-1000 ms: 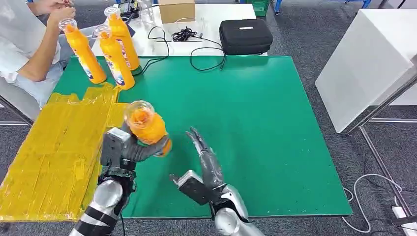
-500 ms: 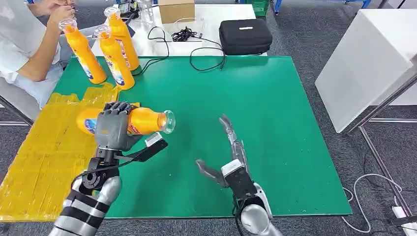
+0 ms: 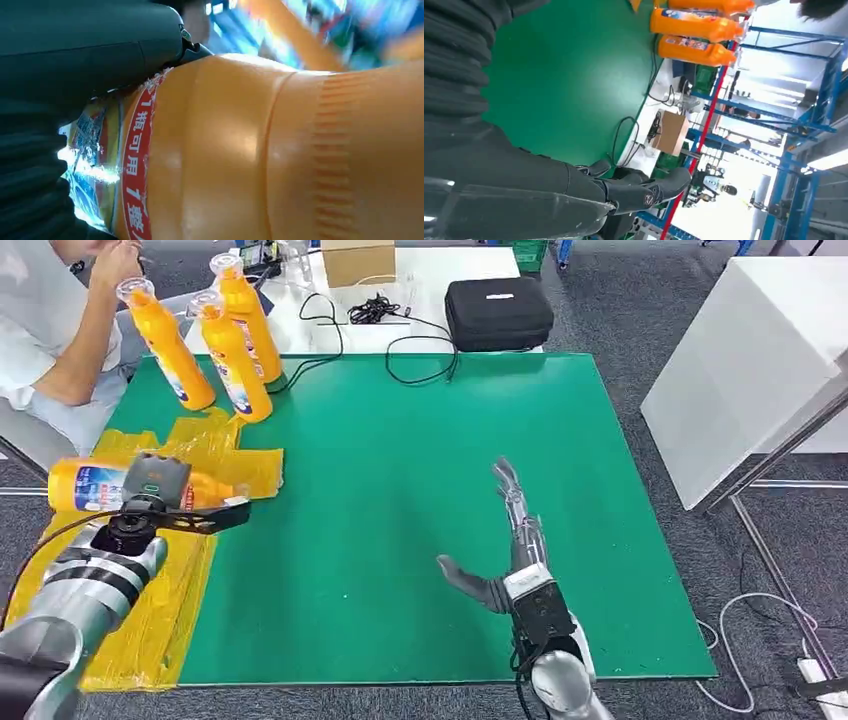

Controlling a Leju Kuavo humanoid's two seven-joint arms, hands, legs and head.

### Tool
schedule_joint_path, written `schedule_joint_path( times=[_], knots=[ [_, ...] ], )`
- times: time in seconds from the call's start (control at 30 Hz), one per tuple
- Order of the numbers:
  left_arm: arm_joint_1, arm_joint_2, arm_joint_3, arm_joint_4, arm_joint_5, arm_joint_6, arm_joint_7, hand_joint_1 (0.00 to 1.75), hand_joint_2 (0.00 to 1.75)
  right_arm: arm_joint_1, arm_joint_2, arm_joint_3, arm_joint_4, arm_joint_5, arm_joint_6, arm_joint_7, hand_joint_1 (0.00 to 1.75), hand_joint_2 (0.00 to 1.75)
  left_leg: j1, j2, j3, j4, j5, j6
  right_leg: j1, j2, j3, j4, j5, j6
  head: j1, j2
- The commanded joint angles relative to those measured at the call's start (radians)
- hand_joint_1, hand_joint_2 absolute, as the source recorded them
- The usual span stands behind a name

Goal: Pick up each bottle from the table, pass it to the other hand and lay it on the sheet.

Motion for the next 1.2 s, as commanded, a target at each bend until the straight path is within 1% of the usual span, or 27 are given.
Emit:
schedule_joint_path(
  times=[0.03, 0.07, 0.1, 0.13, 0.17, 0.23, 0.27, 0.3, 0.37, 0.43, 0.47, 0.5, 0.53, 0.7, 0.9, 0.93, 0.97, 1.0, 1.03, 1.1, 1.2],
  knots=[
    [-0.073, 0.020, 0.040, 0.221, 0.061, -0.077, 0.000, 1.75, 1.75, -0.005, -0.031, -0.024, 0.040, -0.006, -0.008, 0.005, 0.00, 1.75, 0.001, 0.001, 0.004, 0.001, -0.002, -0.001, 0.001, 0.000, 0.005, 0.000, -0.002, -0.001, 0.000, 0.000],
    [-0.060, 0.017, 0.073, 0.221, 0.092, -0.088, -0.020, 1.75, 1.75, -0.003, -0.032, -0.026, 0.042, -0.006, -0.011, 0.006, 0.00, 1.75, 0.001, 0.001, 0.002, 0.000, -0.001, -0.001, 0.001, 0.000, 0.003, -0.001, -0.001, -0.001, 0.000, 0.000],
    [-0.047, 0.013, 0.092, 0.216, 0.111, -0.078, -0.040, 1.75, 1.75, -0.002, -0.033, -0.026, 0.043, -0.006, -0.012, 0.006, 0.00, 1.75, 0.001, 0.001, 0.004, 0.000, -0.002, -0.001, 0.001, 0.000, 0.005, -0.001, -0.001, -0.001, 0.000, 0.000],
    [-0.033, 0.006, 0.116, 0.211, 0.134, -0.062, -0.057, 0.10, 1.75, -0.002, -0.035, -0.026, 0.045, -0.005, -0.011, 0.010, 0.00, 1.75, 0.001, 0.000, 0.004, -0.001, -0.001, -0.001, 0.001, -0.001, 0.005, -0.001, -0.001, -0.001, 0.000, 0.000],
    [-0.025, -0.006, 0.146, 0.216, 0.163, -0.068, -0.074, 0.00, 1.75, -0.002, -0.037, -0.024, 0.046, -0.003, -0.010, 0.015, 0.00, 1.75, 0.000, 0.001, 0.003, -0.001, -0.001, 0.000, -0.001, 0.000, 0.003, -0.001, 0.000, -0.001, 0.000, 0.000],
    [-0.012, -0.018, 0.162, 0.204, 0.180, -0.041, -0.103, 0.00, 1.75, -0.003, -0.038, -0.021, 0.049, -0.001, -0.009, 0.018, 0.00, 1.75, 0.000, 0.002, 0.006, -0.001, -0.002, -0.001, 0.000, 0.000, 0.006, -0.001, -0.001, -0.002, 0.000, 0.000],
    [-0.004, -0.026, 0.182, 0.194, 0.203, -0.019, -0.130, 0.00, 1.75, -0.006, -0.041, -0.016, 0.052, 0.001, -0.006, 0.021, 0.00, 1.75, 0.000, 0.000, 0.004, -0.001, -0.001, -0.001, -0.001, -0.001, 0.004, -0.002, -0.001, -0.001, 0.000, 0.000],
    [0.001, -0.033, 0.190, 0.191, 0.210, -0.001, -0.135, 0.00, 1.75, -0.009, -0.041, -0.013, 0.055, 0.003, -0.004, 0.023, 0.00, 1.75, 0.000, -0.001, 0.005, -0.001, -0.002, -0.001, 0.000, -0.002, 0.006, -0.002, -0.002, -0.001, 0.000, 0.000],
    [0.004, -0.039, 0.201, 0.187, 0.220, 0.013, -0.148, 0.00, 1.75, -0.012, -0.041, -0.010, 0.058, 0.003, -0.004, 0.025, 0.00, 1.75, 0.000, -0.001, 0.006, -0.002, -0.001, -0.001, -0.001, -0.002, 0.006, -0.002, -0.001, -0.001, 0.000, 0.000],
    [0.012, -0.046, 0.232, 0.173, 0.253, 0.046, -0.166, 0.00, 1.75, -0.016, -0.043, -0.005, 0.061, 0.005, 0.001, 0.028, 0.00, 1.75, 0.000, -0.002, 0.005, -0.001, -0.001, -0.001, 0.000, -0.003, 0.006, -0.002, -0.001, -0.001, 0.000, 0.000],
    [0.018, -0.055, 0.269, 0.165, 0.296, 0.070, -0.199, 0.00, 1.75, -0.018, -0.043, -0.001, 0.063, 0.006, 0.002, 0.031, 0.00, 1.75, 0.001, -0.002, 0.006, -0.001, -0.002, -0.001, 0.000, -0.003, 0.006, -0.002, -0.002, -0.001, 0.000, 0.000],
    [0.019, -0.056, 0.277, 0.164, 0.305, 0.074, -0.206, 0.00, 1.75, -0.019, -0.043, 0.000, 0.064, 0.006, 0.003, 0.032, 0.00, 1.75, -0.001, -0.001, 0.003, -0.001, 0.000, 0.000, -0.001, -0.002, 0.003, -0.001, 0.000, -0.001, 0.000, 0.000],
    [0.019, -0.056, 0.277, 0.164, 0.305, 0.074, -0.206, 0.00, 1.75, -0.019, -0.043, 0.000, 0.064, 0.006, 0.003, 0.032, 0.00, 1.75, 0.000, -0.001, 0.006, -0.001, -0.001, -0.001, 0.000, -0.002, 0.006, -0.002, -0.001, -0.001, 0.000, 0.000],
    [0.033, -0.085, 0.364, 0.127, 0.420, 0.155, -0.303, 0.00, 1.75, -0.018, -0.043, 0.008, 0.077, 0.007, 0.001, 0.037, 0.00, 1.75, 0.000, -0.001, 0.004, -0.001, -0.001, 0.000, 0.000, -0.002, 0.004, -0.001, -0.001, -0.001, 0.000, 0.000],
    [0.033, -0.089, 0.366, 0.122, 0.426, 0.160, -0.304, 0.00, 1.75, -0.017, -0.043, 0.008, 0.077, 0.006, 0.001, 0.038, 0.00, 1.75, 0.000, -0.001, 0.002, -0.001, -0.001, 0.000, -0.001, -0.001, 0.002, -0.001, -0.001, -0.001, 0.000, 0.000],
    [0.033, -0.089, 0.366, 0.122, 0.426, 0.160, -0.304, 0.00, 1.75, -0.017, -0.043, 0.008, 0.077, 0.006, 0.001, 0.038, 0.00, 1.75, 0.000, -0.001, 0.004, 0.000, -0.002, -0.001, 0.000, -0.002, 0.004, -0.001, -0.001, -0.001, 0.000, 0.000],
    [0.035, -0.092, 0.381, 0.113, 0.445, 0.172, -0.318, 0.00, 1.75, -0.017, -0.041, 0.008, 0.077, 0.002, 0.004, 0.038, 0.00, 1.75, 0.000, -0.001, 0.003, 0.000, -0.001, -0.001, 0.000, -0.002, 0.003, -0.001, -0.001, -0.001, 0.000, 0.000],
    [0.038, -0.102, 0.408, 0.098, 0.488, 0.186, -0.357, 0.00, 1.75, -0.015, -0.039, 0.007, 0.077, -0.002, 0.006, 0.037, 0.00, 1.75, 0.001, -0.001, 0.005, 0.000, -0.002, -0.001, 0.000, -0.002, 0.005, 0.000, -0.002, -0.001, 0.000, 0.000],
    [0.042, -0.116, 0.441, 0.075, 0.548, 0.202, -0.405, 0.00, 1.75, -0.009, -0.036, 0.005, 0.077, 0.000, 0.004, 0.037, 0.00, 0.00, 0.000, -0.001, 0.002, 0.000, -0.001, -0.001, 0.000, -0.002, 0.003, -0.001, -0.001, -0.001, 0.000, 0.000],
    [0.054, -0.141, 0.461, 0.002, 0.624, 0.191, -0.457, 0.00, 1.75, 0.002, -0.029, 0.002, 0.079, 0.000, 0.003, 0.035, 0.00, 0.00, 0.000, -0.003, 0.003, 0.000, -0.001, -0.001, 0.000, -0.004, 0.004, -0.001, -0.001, -0.001, 0.000, 0.000],
    [0.066, -0.145, 0.446, -0.043, 0.632, 0.172, -0.437, 0.00, 1.75, 0.009, -0.029, 0.002, 0.078, 0.001, 0.001, 0.035, 0.00, 0.00, 0.000, -0.003, 0.001, 0.000, 0.000, 0.000, 0.000, -0.004, 0.003, -0.001, -0.001, -0.001, 0.000, 0.000]
  ],
)
